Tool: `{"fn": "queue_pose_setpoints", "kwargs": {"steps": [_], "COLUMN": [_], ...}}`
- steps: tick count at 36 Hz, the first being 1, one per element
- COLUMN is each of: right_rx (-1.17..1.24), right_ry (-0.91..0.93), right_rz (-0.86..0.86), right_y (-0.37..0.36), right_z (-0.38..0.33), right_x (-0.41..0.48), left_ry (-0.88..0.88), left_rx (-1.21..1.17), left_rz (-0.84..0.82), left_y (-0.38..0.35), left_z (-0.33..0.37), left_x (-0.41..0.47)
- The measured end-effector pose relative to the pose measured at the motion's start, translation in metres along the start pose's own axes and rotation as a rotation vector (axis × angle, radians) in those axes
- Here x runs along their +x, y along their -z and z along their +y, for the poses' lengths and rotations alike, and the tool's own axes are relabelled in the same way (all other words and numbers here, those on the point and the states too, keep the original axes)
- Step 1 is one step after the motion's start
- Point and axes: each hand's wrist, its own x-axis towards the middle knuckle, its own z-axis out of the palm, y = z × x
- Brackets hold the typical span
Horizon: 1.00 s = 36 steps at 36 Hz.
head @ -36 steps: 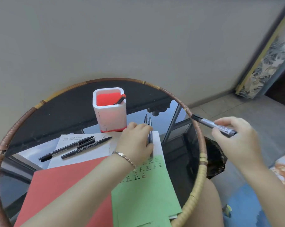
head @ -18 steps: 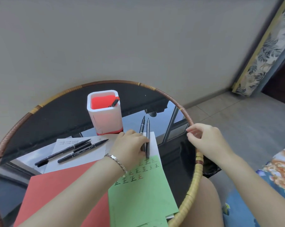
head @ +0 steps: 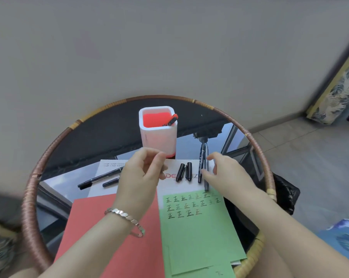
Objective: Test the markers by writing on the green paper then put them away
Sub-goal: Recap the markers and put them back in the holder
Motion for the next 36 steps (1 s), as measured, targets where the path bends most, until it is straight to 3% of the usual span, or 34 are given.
{"fn": "queue_pose_setpoints", "kwargs": {"steps": [6,16,27,36], "right_rx": [0.016,0.211,0.713,0.782], "right_ry": [-0.054,-0.16,0.123,0.149], "right_rz": [0.012,0.078,0.041,0.003], "right_y": [-0.008,0.001,0.02,0.015], "right_z": [-0.003,0.004,-0.008,-0.013], "right_x": [0.006,-0.004,-0.06,-0.075], "left_ry": [0.219,0.376,0.467,0.47], "left_rx": [-0.297,-0.537,-0.789,-0.823], "left_rz": [0.075,0.055,0.115,0.169], "left_y": [0.019,0.016,0.013,0.012], "left_z": [0.0,-0.005,-0.011,-0.013], "left_x": [-0.006,-0.013,-0.015,-0.021]}}
